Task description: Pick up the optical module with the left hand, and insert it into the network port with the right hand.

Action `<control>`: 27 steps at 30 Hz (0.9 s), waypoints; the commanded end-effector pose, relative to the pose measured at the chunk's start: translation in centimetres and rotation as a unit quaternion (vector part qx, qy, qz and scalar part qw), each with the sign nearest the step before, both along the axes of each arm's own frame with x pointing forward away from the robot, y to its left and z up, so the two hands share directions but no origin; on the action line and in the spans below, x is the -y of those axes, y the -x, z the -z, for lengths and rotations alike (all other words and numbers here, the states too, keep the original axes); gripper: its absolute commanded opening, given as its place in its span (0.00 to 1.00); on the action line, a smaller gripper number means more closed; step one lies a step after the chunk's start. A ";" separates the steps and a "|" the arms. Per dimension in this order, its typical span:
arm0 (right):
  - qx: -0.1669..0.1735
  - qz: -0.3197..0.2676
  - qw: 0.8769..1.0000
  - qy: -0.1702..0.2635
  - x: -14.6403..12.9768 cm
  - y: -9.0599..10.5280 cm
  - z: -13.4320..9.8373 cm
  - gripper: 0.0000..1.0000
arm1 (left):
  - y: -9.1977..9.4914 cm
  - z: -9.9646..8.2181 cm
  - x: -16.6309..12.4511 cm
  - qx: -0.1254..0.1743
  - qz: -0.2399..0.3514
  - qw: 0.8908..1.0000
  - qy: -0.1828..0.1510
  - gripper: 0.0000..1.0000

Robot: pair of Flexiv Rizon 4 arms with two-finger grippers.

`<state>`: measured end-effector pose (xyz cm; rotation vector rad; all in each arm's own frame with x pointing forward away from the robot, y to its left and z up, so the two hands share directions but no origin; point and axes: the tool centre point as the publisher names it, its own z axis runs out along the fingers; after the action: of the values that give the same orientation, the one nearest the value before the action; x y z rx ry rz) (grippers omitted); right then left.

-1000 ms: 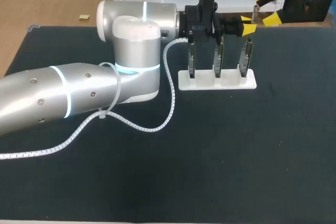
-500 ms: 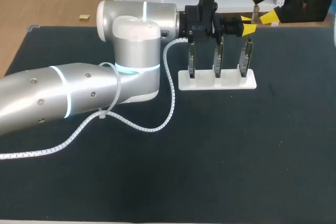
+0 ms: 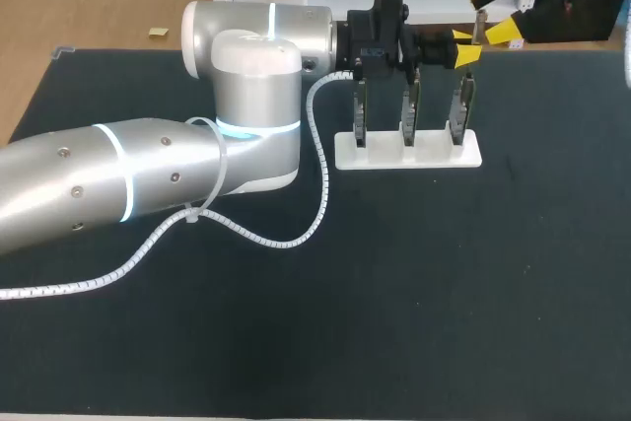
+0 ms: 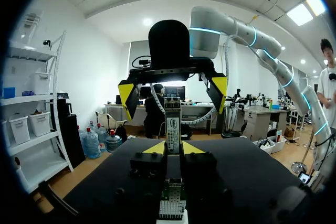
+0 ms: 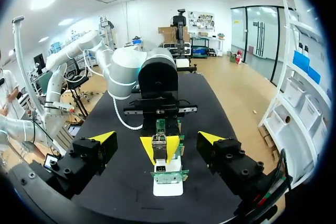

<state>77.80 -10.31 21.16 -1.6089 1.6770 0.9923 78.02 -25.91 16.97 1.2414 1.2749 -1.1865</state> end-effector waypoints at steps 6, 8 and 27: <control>-0.003 0.001 1.000 0.008 -0.4 -0.2 0.1 1.00 | -0.1 0.1 0.1 0.000 0.000 1.000 0.000 0.00; -0.003 0.002 1.000 0.009 -0.4 -0.2 0.1 1.00 | -0.1 0.1 0.1 0.000 0.000 1.000 0.000 0.00; -0.001 0.007 1.000 0.006 -0.5 -0.2 0.0 0.00 | -0.1 0.1 0.1 0.000 0.000 1.000 0.000 0.00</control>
<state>78.15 -9.86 21.17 -1.6064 1.6955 0.9826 78.02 -25.92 16.97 1.2414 1.2749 -1.1865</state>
